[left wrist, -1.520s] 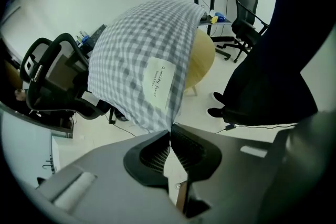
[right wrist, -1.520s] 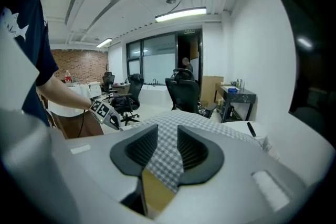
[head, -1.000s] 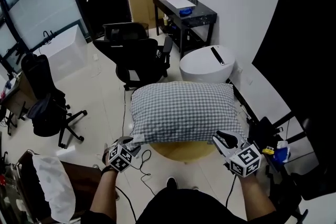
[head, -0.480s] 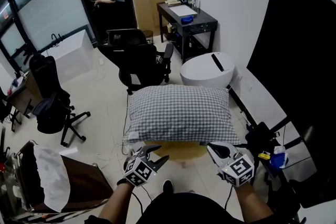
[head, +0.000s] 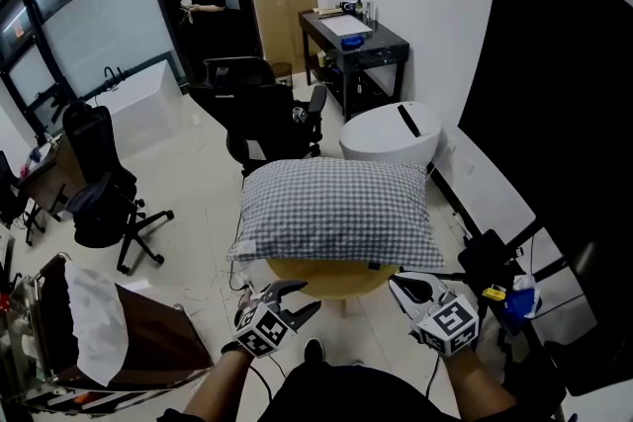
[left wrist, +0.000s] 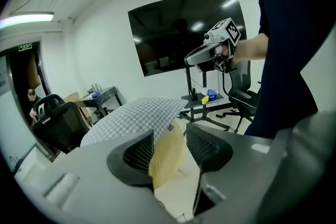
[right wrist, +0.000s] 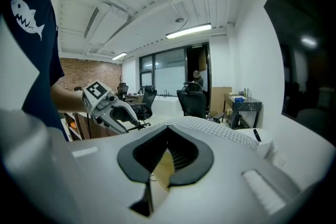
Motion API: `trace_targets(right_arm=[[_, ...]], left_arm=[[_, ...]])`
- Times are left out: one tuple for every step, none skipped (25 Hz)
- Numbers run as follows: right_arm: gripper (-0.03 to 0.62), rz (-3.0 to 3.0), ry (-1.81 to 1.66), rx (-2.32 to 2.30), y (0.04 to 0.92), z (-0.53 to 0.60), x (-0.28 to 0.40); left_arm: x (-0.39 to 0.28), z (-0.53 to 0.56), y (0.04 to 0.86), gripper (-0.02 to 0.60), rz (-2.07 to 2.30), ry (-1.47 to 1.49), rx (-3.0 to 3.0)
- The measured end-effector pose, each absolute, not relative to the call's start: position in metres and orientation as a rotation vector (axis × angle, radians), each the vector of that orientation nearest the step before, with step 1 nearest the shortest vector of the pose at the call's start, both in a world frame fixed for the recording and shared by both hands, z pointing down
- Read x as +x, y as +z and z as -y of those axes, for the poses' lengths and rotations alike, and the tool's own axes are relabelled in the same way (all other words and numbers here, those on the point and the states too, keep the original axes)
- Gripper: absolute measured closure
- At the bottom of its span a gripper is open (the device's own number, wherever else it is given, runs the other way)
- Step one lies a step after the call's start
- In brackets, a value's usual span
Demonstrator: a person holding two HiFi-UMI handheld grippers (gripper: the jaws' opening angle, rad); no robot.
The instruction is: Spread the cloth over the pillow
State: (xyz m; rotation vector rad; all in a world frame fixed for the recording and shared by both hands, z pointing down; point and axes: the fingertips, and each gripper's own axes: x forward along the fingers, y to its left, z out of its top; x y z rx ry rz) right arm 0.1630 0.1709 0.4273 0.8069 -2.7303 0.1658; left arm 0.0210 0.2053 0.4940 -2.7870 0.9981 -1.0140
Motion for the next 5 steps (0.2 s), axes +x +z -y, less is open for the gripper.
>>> trace_targets(right_arm=[[0.586,2.731,0.169,0.807,0.428,-0.173,0.165],[0.586,2.732,0.173,0.805,0.429,-0.175,0.167],[0.586,2.732,0.175,0.802,0.429,-0.177,0.169],[0.586,2.733,0.176,0.800,0.429,-0.179,0.170],[0.586,2.734,0.176,0.797,0.428,-0.181,0.171]], left_arm=[[0.022,-0.209,0.495,0.396,-0.998,-1.022,-2.787],[0.022,-0.212,0.496,0.396,-1.000,-1.028,-2.787],[0.022,-0.215,0.497,0.396,-1.003,-1.031,-2.787],[0.022,-0.217,0.497,0.396,-1.007,-1.033,-2.788],[0.022,-0.220,0.497,0.396,-1.011,-1.034,-2.788]])
